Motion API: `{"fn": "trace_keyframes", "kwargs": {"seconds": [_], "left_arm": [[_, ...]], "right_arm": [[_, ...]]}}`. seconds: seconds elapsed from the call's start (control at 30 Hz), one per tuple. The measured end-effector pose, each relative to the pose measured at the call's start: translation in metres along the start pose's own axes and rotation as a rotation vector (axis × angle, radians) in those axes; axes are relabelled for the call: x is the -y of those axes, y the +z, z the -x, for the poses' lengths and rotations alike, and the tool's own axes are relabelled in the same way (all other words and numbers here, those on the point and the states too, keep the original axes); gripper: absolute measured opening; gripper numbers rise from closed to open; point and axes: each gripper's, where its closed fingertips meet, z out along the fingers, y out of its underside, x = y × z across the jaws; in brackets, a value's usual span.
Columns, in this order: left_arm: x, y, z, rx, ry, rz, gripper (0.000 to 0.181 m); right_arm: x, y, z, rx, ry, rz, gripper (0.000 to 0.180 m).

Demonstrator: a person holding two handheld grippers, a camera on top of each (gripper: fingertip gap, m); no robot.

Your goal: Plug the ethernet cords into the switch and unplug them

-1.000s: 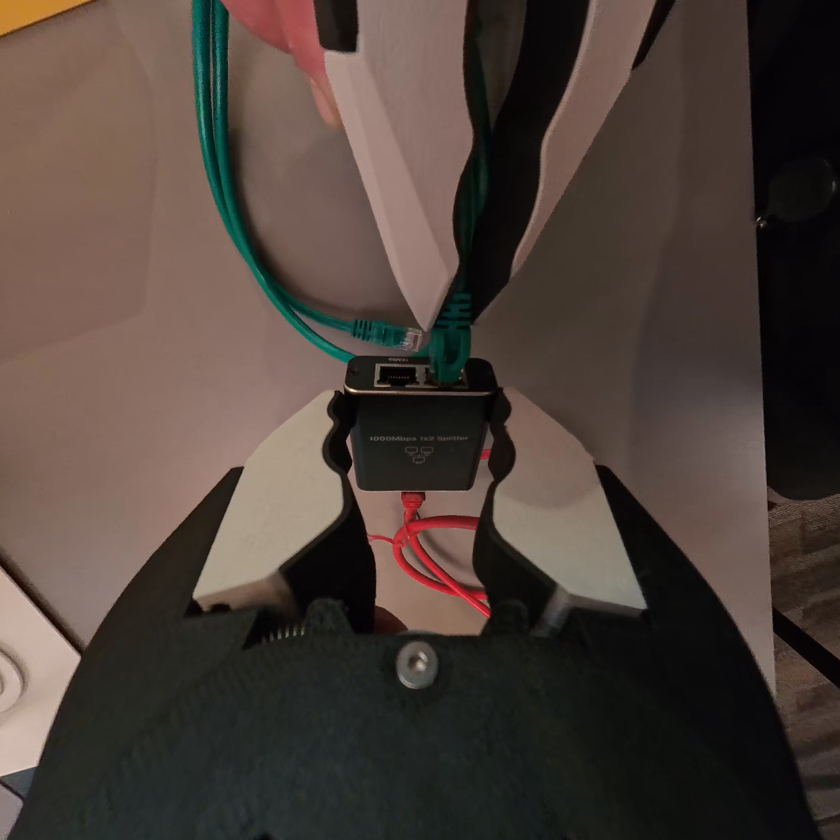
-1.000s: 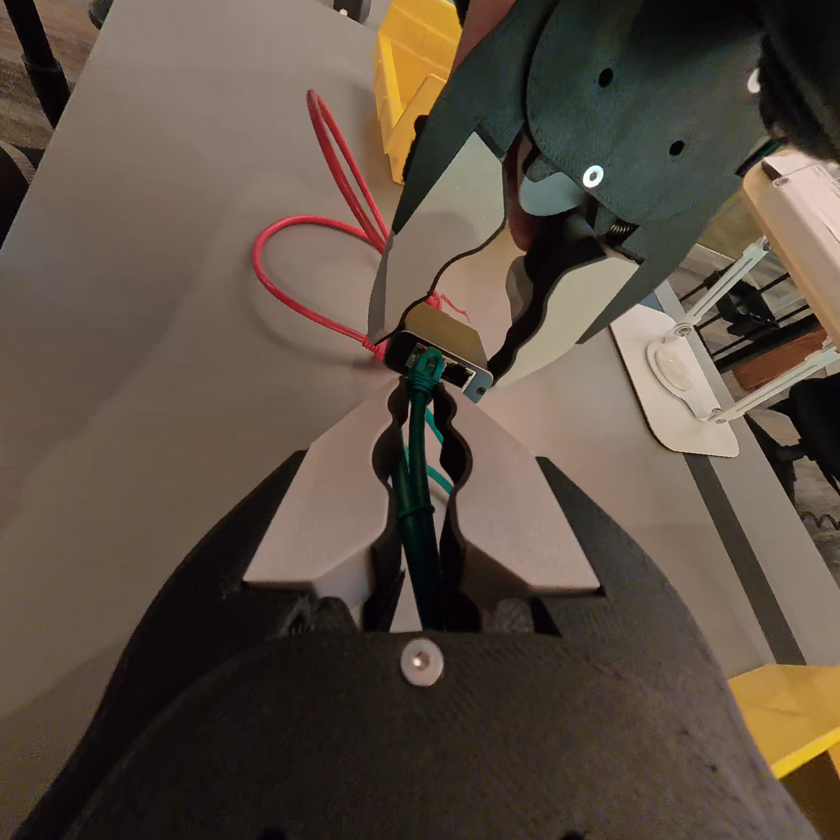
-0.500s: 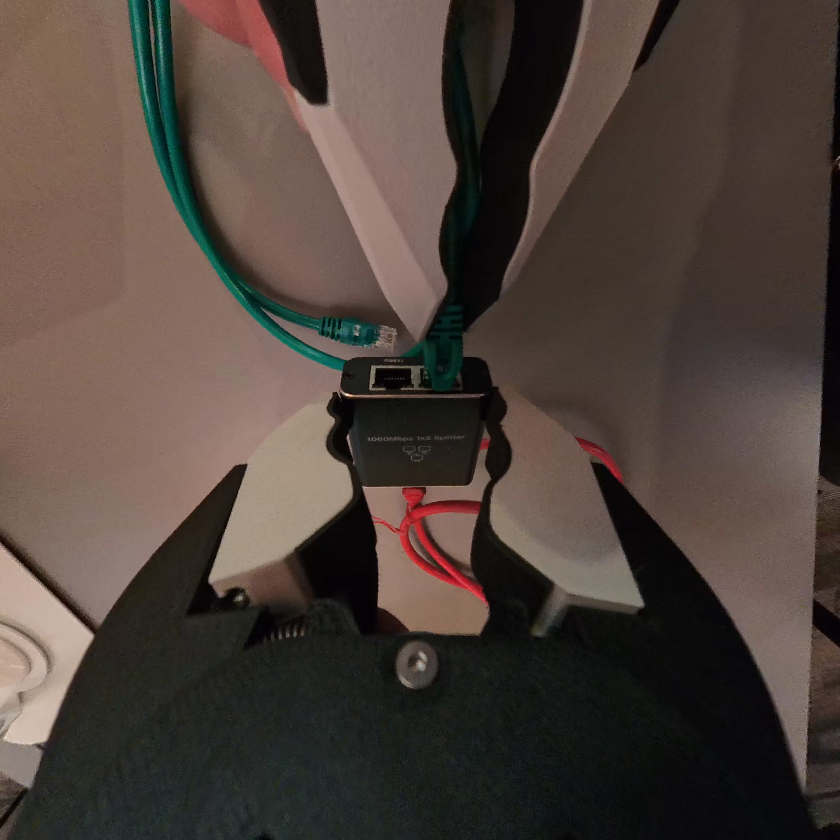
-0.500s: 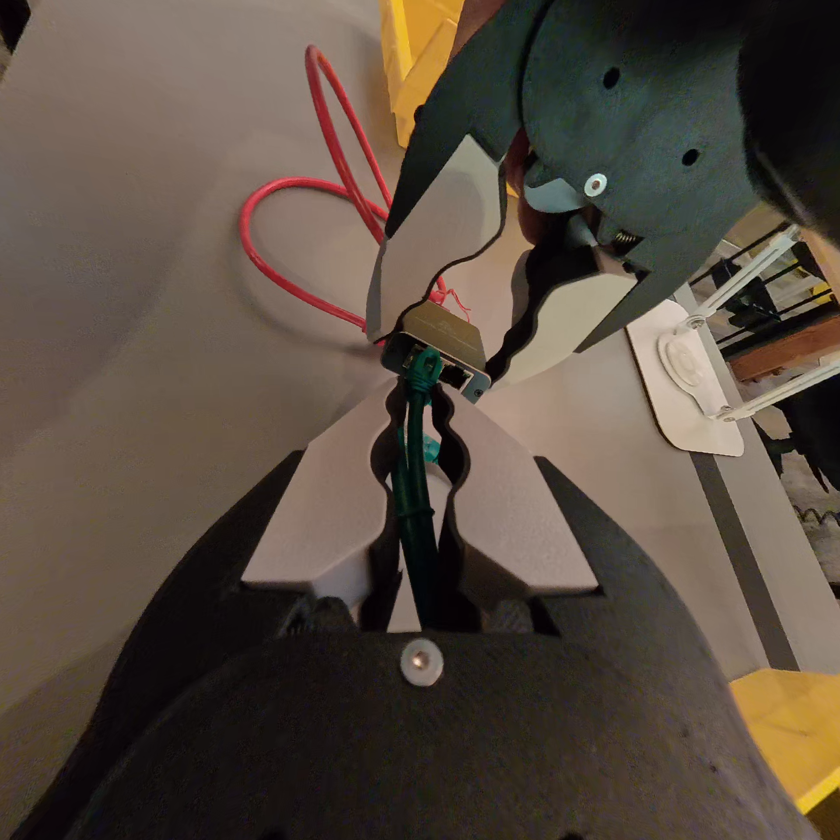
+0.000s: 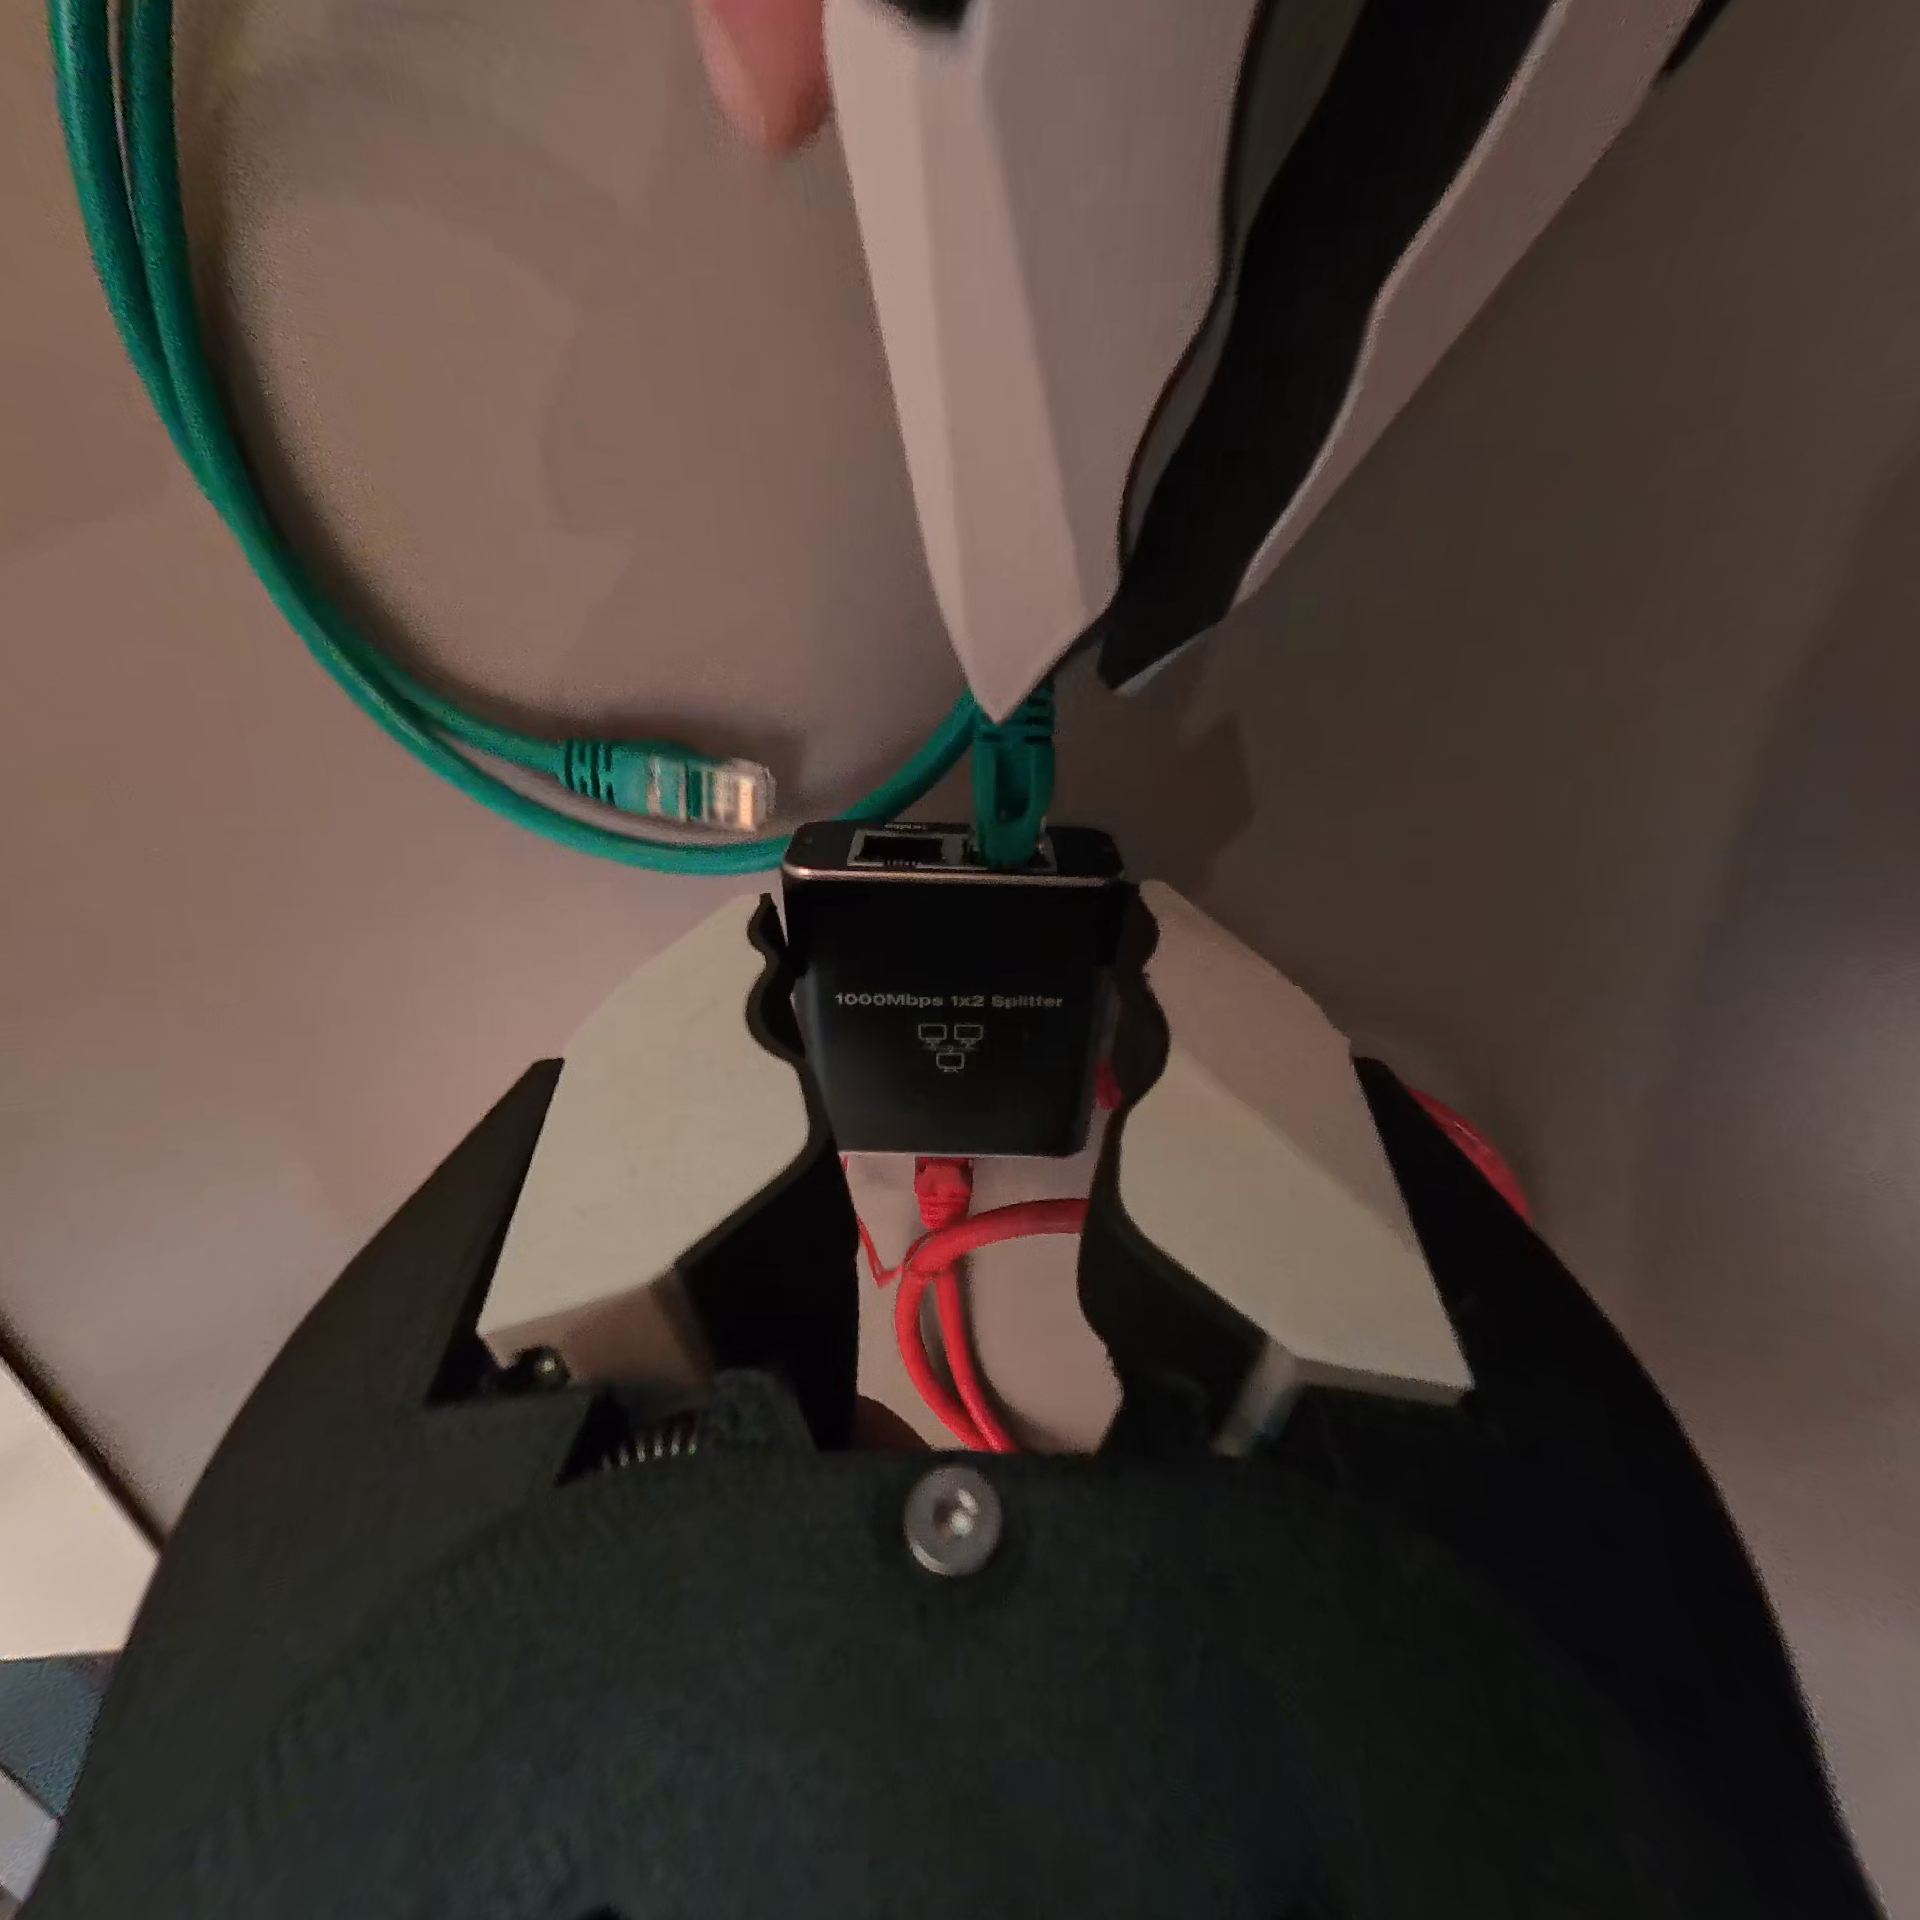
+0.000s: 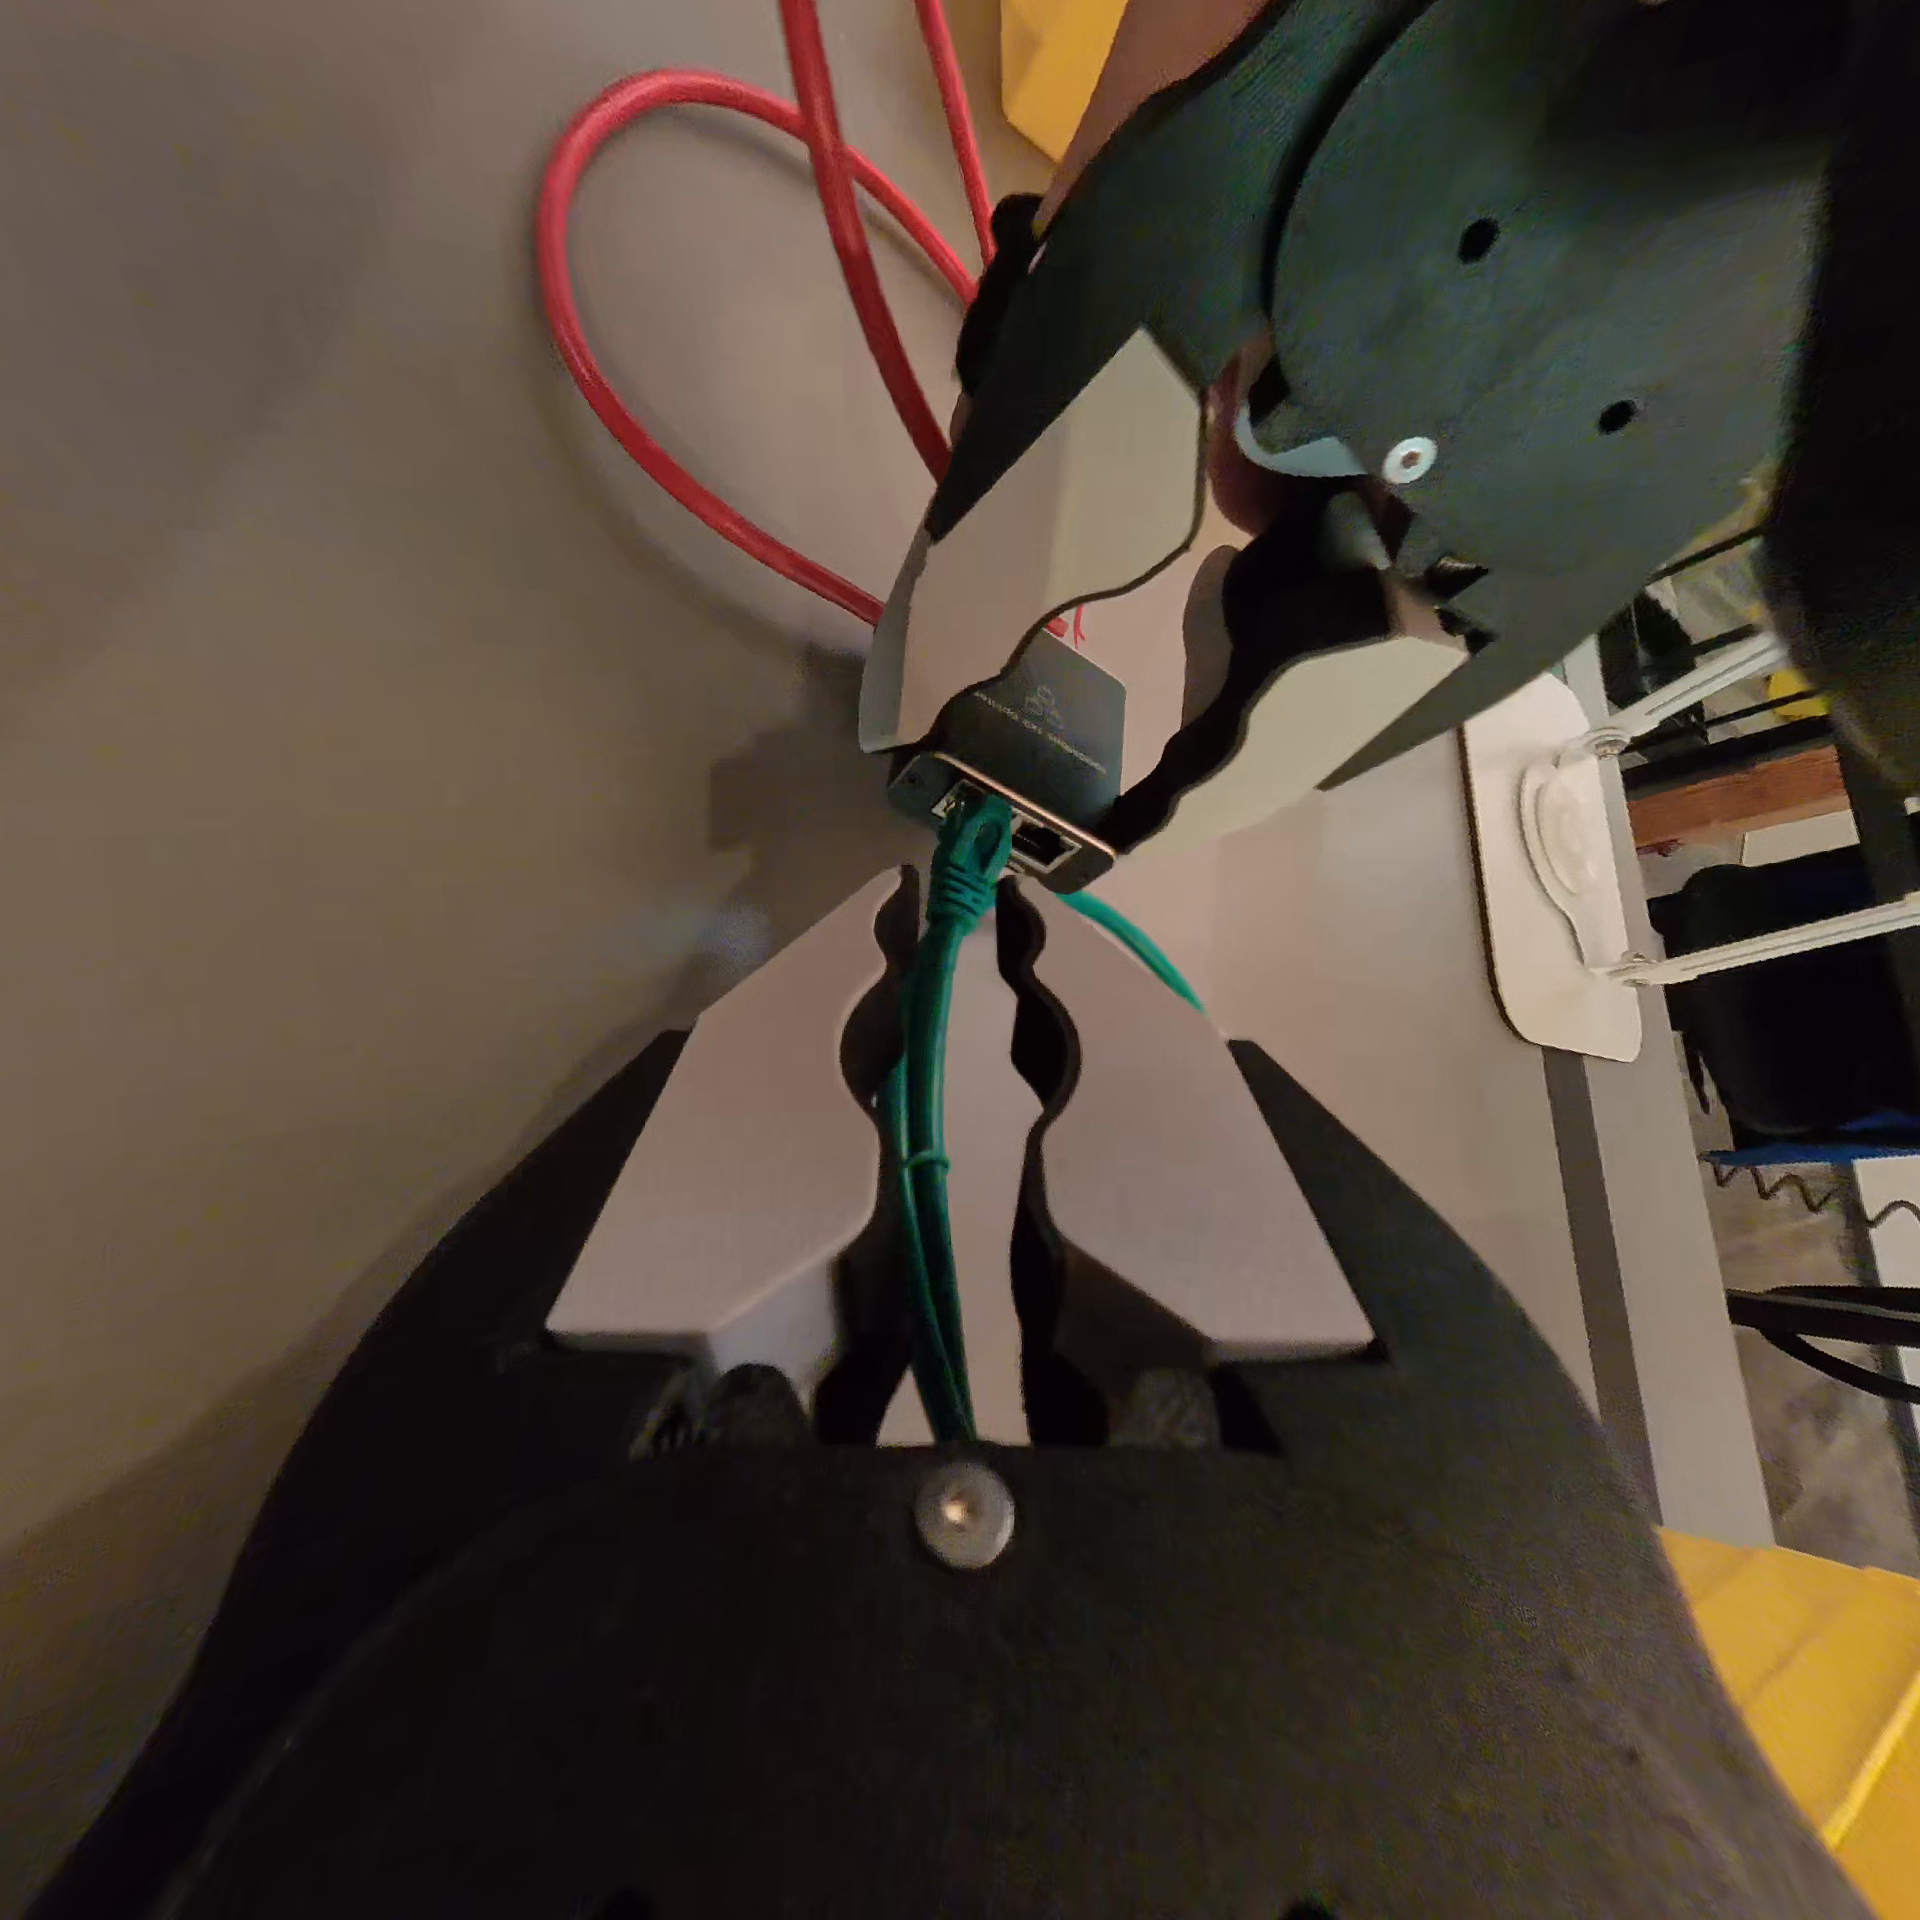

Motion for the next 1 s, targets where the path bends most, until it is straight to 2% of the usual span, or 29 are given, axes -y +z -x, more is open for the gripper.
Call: {"fn": "trace_keyframes", "kwargs": {"seconds": [0.1, 0.2, 0.33, 0.37, 0.5, 0.6, 0.7, 0.83, 0.9, 1.0], "left_arm": [[-0.012, 0.008, -0.002, -0.002, -0.012, 0.034, 0.055], [-0.012, 0.012, -0.006, -0.016, -0.054, -0.004, 0.055], [-0.019, 0.012, 0.0, 0.048, -0.074, -0.009, 0.059], [-0.019, 0.01, 0.003, 0.077, -0.095, -0.027, 0.072], [-0.021, -0.015, 0.015, 0.179, -0.208, -0.14, 0.084], [-0.038, -0.061, 0.032, 0.375, -0.274, -0.182, 0.081], [-0.092, -0.12, 0.049, 0.595, -0.402, -0.148, 0.078], [-0.211, -0.18, 0.054, 0.814, -0.576, -0.004, 0.07], [-0.263, -0.19, 0.051, 0.838, -0.681, 0.025, 0.064], [-0.313, -0.179, 0.048, 0.808, -0.746, 0.08, 0.059]], "right_arm": [[0.006, -0.006, -0.008, -0.045, -0.007, -0.009, 0.007], [0.015, -0.014, -0.013, -0.058, 0.001, -0.017, 0.007], [0.031, -0.023, -0.014, -0.06, 0.037, -0.037, 0.006], [0.037, -0.026, -0.015, -0.069, 0.051, -0.051, 0.006], [0.062, -0.039, -0.017, -0.09, 0.134, -0.137, 0.003], [0.074, -0.046, -0.02, -0.121, 0.184, -0.195, 0.002], [0.079, -0.045, -0.016, -0.122, 0.222, -0.226, 0.002], [0.082, -0.039, -0.007, -0.111, 0.224, -0.237, 0.0], [0.084, -0.037, -0.003, -0.102, 0.222, -0.241, 0.001], [0.088, -0.036, -0.002, -0.1, 0.242, -0.259, 0.0]]}}
